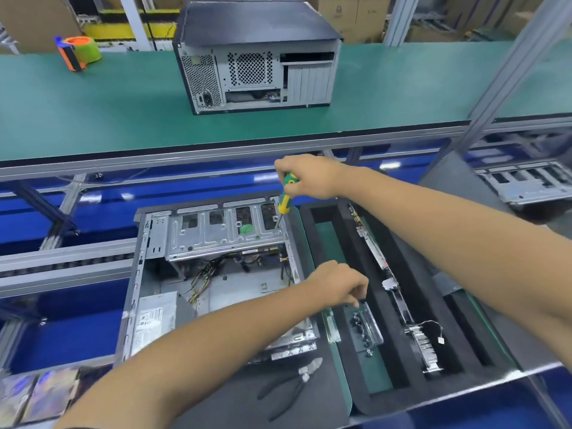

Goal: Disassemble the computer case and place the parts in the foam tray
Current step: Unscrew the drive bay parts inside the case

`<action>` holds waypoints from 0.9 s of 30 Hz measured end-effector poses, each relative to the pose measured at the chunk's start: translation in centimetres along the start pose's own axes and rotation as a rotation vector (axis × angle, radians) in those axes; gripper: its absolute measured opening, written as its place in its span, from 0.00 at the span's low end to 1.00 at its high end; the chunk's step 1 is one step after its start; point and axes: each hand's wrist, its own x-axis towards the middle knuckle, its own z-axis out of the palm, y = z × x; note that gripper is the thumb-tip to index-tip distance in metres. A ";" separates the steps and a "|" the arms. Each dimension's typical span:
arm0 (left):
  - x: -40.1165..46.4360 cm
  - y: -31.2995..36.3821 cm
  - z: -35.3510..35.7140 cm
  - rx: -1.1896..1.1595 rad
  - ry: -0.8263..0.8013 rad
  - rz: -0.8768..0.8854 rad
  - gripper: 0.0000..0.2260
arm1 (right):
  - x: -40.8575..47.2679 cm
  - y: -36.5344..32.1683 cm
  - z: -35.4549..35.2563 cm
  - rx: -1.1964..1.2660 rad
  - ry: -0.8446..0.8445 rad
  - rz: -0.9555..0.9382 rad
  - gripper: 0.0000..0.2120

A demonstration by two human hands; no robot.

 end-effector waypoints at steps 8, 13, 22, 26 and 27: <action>2.0 -0.5 0.2 -0.152 -0.069 -0.133 0.15 | 0.4 0.6 -0.3 0.087 0.035 -0.035 0.07; -2.2 -4.4 -5.2 -0.077 0.228 0.023 0.12 | 1.6 1.1 -1.1 0.098 0.063 -0.039 0.06; -9.0 -15.7 -6.7 -0.209 0.797 -0.354 0.17 | 3.8 1.1 -0.5 0.049 0.016 -0.082 0.06; -8.6 -16.9 -7.1 -0.477 0.572 -0.370 0.12 | 4.3 1.0 -0.7 0.035 -0.043 -0.075 0.08; -8.3 -17.0 -7.0 -0.465 0.554 -0.361 0.11 | 4.4 1.1 -0.7 0.039 -0.044 -0.061 0.09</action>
